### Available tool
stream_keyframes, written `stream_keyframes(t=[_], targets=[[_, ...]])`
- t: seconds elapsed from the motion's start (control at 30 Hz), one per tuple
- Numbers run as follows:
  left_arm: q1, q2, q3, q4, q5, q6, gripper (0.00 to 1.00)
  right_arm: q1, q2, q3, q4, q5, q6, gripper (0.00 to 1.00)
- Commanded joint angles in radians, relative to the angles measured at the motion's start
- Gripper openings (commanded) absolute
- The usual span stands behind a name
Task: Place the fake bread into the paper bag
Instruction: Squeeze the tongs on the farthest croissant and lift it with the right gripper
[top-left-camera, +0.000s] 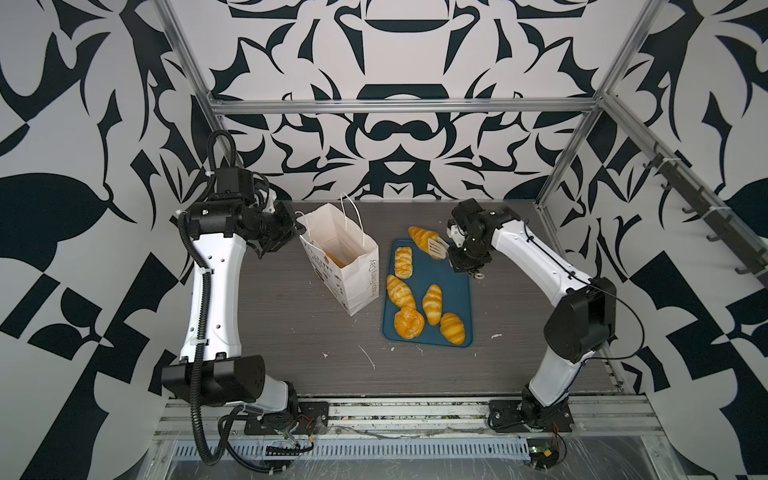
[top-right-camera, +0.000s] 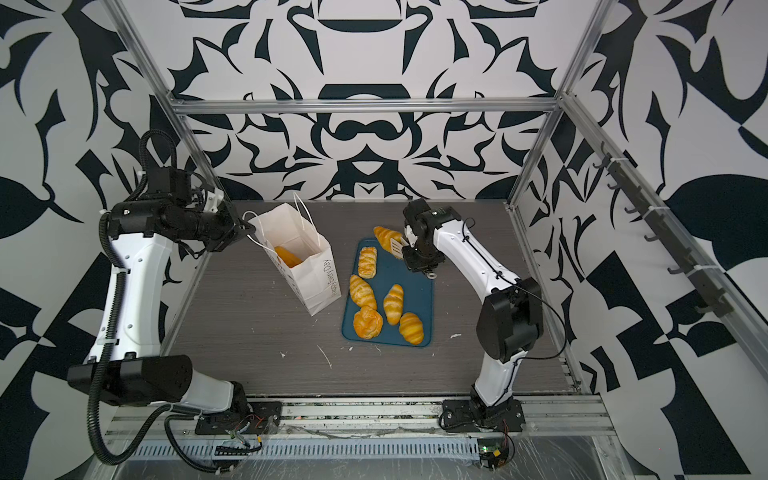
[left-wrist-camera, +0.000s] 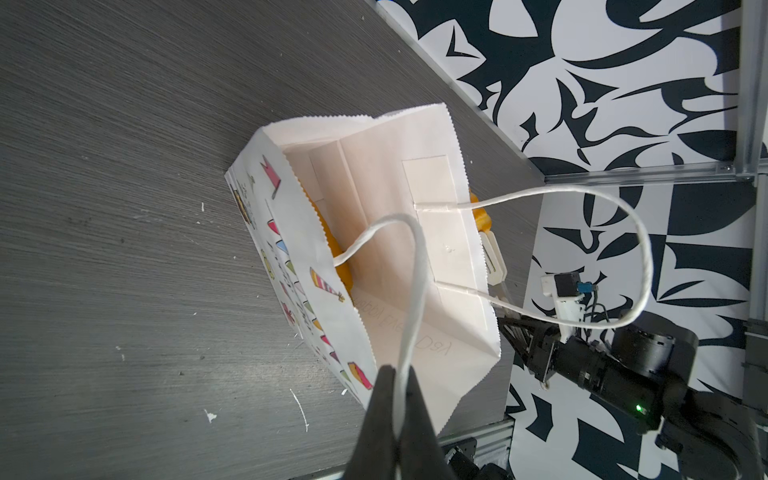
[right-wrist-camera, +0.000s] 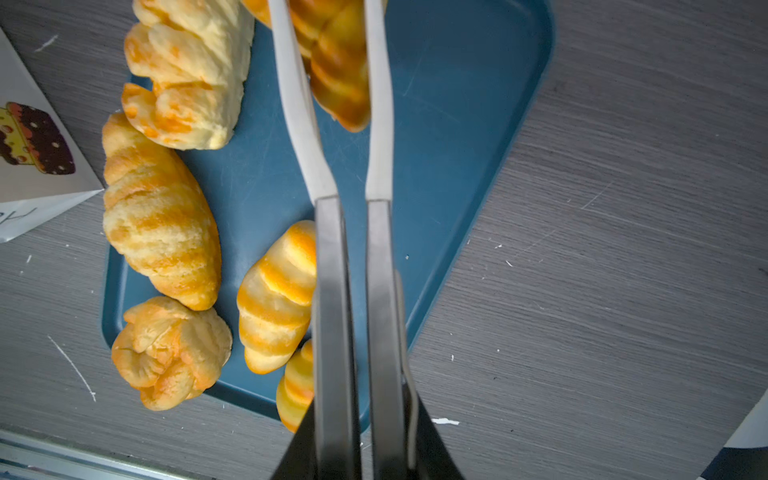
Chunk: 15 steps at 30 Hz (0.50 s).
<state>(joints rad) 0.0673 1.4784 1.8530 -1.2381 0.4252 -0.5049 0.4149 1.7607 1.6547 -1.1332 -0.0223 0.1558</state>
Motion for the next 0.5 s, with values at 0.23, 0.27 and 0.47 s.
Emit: stream_keyframes(t=[0.23, 0.27, 0.47], targets=[[0.005, -0.019, -0.009, -0.018, 0.011, -0.006, 0.00, 0.005, -0.172, -0.001, 0.025, -0.031, 0.030, 0.26], [0.005, -0.020, -0.009, -0.018, 0.012, -0.007, 0.00, 0.005, -0.189, -0.003, 0.032, -0.037, 0.031, 0.26], [0.005, -0.020, -0.014, -0.015, 0.016, -0.009, 0.00, 0.012, -0.276, 0.000, 0.078, -0.032, 0.058, 0.26]])
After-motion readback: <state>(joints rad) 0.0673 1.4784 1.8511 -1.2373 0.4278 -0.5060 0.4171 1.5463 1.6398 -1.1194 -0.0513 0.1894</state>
